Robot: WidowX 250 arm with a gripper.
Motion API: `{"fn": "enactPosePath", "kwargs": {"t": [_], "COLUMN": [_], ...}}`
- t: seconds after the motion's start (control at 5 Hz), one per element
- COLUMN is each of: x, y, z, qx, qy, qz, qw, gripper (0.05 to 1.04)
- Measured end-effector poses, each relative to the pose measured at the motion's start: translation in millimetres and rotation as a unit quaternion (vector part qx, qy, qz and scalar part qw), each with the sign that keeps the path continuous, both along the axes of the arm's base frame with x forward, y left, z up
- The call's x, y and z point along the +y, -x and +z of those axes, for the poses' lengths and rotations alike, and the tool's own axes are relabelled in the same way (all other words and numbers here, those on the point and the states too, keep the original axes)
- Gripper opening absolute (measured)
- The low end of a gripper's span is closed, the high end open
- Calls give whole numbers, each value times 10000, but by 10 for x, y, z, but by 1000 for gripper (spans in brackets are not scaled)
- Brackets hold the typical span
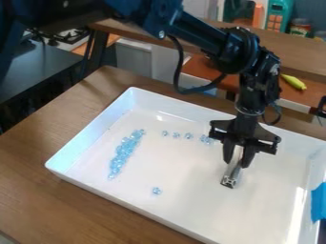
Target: Sweep into pile
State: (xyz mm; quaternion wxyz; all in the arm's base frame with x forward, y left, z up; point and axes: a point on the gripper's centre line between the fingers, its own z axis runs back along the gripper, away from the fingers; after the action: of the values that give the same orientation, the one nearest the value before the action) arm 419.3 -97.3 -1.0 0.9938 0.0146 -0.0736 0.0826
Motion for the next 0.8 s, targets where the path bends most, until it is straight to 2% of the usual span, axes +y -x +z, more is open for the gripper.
{"fn": "enactPosePath", "kwargs": {"t": [0.4, 0.6, 0.8], "x": [286, 663, 866], "y": [-19, 8, 64], "z": [-12, -5, -14], "qx": [-12, 53, 64], "qy": [145, 225, 260], "qz": [184, 435, 548], "qw": [9997, 9988, 9981], "gripper": [328, 328, 328]}}
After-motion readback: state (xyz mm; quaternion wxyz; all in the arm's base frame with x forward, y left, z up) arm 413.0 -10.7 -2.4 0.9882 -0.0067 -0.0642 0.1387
